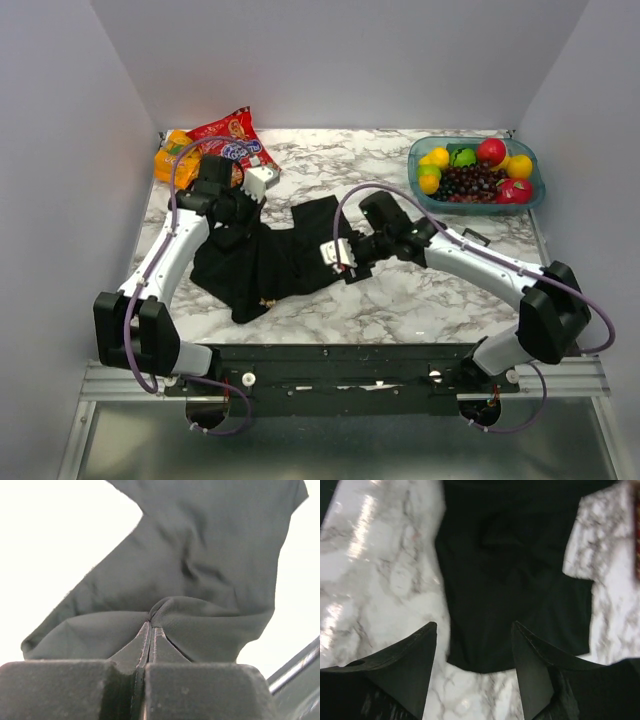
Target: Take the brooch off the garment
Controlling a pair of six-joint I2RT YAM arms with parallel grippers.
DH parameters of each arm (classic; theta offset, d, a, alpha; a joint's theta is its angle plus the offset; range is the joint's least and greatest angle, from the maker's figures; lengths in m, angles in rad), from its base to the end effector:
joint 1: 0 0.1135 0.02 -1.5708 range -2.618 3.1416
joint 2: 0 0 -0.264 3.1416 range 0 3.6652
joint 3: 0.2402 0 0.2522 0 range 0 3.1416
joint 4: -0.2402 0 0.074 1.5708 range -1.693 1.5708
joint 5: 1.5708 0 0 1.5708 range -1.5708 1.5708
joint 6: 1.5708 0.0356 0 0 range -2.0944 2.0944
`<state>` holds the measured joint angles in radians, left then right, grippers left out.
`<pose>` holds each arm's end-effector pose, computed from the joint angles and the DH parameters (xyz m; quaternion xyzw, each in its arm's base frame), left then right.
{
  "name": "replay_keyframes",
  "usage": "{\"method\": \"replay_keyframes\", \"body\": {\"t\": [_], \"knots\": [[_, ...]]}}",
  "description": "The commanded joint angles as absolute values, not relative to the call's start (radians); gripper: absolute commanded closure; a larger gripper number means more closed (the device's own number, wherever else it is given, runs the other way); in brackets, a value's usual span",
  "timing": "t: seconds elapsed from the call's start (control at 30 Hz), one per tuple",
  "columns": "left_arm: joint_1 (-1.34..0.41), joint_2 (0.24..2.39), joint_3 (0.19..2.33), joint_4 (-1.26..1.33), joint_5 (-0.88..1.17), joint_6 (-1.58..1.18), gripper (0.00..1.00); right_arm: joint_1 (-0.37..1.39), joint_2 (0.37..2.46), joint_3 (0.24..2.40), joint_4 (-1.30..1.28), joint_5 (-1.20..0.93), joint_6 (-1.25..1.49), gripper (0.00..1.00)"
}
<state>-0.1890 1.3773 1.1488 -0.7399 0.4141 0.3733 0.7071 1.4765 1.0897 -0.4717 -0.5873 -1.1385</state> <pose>0.2741 -0.0670 0.2877 0.3179 0.8810 -0.1688 0.3072 0.2247 0.2179 0.2610 -0.7762 0.4610 0.1936 0.3841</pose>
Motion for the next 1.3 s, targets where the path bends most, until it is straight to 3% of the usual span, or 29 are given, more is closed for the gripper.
{"method": "replay_keyframes", "body": {"t": [0.0, 0.27, 0.5, 0.57, 0.6, 0.7, 0.93, 1.0, 1.17, 1.23, 1.27], "knots": [[-0.149, 1.437, 1.293, -0.623, 0.454, 0.2, 1.0, 0.793, 1.592, 1.086, -0.376, -0.643, -1.042, 0.31], [-0.104, 1.604, 1.477, -0.673, 0.563, 0.161, 1.0, 0.851, 1.784, 1.192, -0.166, -0.51, -0.905, 0.29], [-0.103, 1.621, 1.491, -0.675, 0.606, 0.091, 1.0, 0.877, 1.94, 1.316, -0.089, -0.39, -0.83, 0.28], [-0.101, 1.606, 1.493, -0.68, 0.601, 0.087, 1.0, 0.896, 1.985, 1.36, -0.084, -0.298, -0.812, 0.35], [-0.101, 1.598, 1.491, -0.689, 0.597, 0.087, 1.0, 0.897, 2.005, 1.365, -0.086, -0.284, -0.805, 0.47], [-0.086, 1.56, 1.474, -0.704, 0.586, 0.087, 1.0, 0.899, 1.973, 1.324, -0.094, -0.287, -0.831, 0.54], [-0.038, 1.479, 1.405, -0.709, 0.574, 0.075, 1.0, 0.9, 1.904, 1.258, -0.247, -0.377, -0.85, 0.44], [-0.028, 1.467, 1.396, -0.713, 0.577, 0.069, 1.0, 0.9, 1.927, 1.262, -0.241, -0.31, -0.842, 0.56], [-0.012, 1.422, 1.388, -0.729, 0.58, 0.066, 1.0, 0.888, 1.937, 1.273, -0.192, -0.233, -0.857, 0.76], [-0.008, 1.413, 1.399, -0.744, 0.58, 0.063, 1.0, 0.881, 1.921, 1.27, -0.193, -0.236, -0.868, 0.99], [-0.008, 1.408, 1.411, -0.749, 0.581, 0.063, 1.0, 0.877, 1.908, 1.263, -0.195, -0.241, -0.871, 0.99]]}}
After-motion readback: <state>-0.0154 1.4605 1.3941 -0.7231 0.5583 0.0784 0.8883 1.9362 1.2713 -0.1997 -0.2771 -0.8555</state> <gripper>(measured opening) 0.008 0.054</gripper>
